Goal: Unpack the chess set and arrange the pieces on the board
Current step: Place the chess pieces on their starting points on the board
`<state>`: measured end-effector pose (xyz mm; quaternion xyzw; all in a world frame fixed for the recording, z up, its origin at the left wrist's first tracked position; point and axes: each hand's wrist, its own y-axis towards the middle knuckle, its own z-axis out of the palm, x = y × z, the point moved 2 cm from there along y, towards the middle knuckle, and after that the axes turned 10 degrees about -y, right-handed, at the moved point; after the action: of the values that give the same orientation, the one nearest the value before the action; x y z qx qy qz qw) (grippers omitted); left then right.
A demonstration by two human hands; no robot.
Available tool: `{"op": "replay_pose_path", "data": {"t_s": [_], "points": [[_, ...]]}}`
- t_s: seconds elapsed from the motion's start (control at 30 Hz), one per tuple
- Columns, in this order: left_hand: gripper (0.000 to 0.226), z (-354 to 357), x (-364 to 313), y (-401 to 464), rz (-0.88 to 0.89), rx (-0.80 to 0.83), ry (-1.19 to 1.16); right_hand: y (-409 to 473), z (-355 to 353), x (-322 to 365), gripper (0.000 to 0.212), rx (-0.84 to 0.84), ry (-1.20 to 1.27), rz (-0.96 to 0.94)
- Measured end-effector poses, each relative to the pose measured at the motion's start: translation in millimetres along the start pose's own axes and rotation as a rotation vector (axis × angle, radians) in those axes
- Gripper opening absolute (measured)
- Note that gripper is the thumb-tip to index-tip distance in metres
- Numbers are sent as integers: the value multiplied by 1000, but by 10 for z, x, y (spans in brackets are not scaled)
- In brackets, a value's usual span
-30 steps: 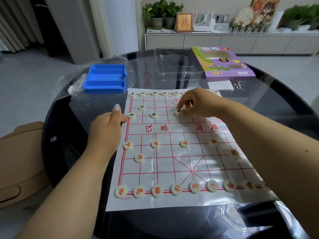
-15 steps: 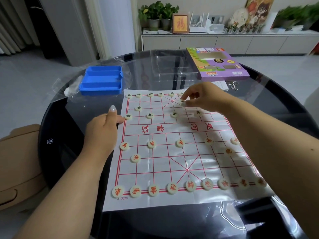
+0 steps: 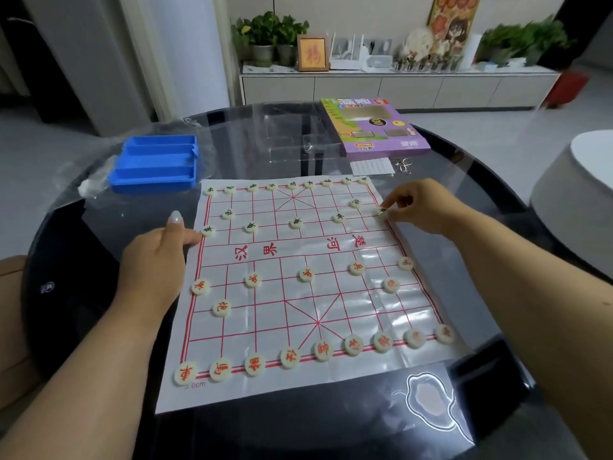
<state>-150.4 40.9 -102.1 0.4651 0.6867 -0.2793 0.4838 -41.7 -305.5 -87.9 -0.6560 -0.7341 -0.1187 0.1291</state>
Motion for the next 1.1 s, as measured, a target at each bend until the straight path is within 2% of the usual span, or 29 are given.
{"op": "replay_pose_path", "data": {"t_s": [0.4, 0.63, 0.87, 1.1], "points": [[55, 10, -18, -19, -11, -15, -5, 15, 65, -1, 21, -41, -71, -17], [54, 5, -1, 3, -8, -20, 2, 20, 55, 238, 21, -113, -40, -118], [52, -1, 13, 22, -4, -7, 7, 29, 150, 496, 25, -61, -110, -252], [52, -10, 44, 38, -15, 7, -17, 64, 170, 555, 29, -16, -155, -261]]}}
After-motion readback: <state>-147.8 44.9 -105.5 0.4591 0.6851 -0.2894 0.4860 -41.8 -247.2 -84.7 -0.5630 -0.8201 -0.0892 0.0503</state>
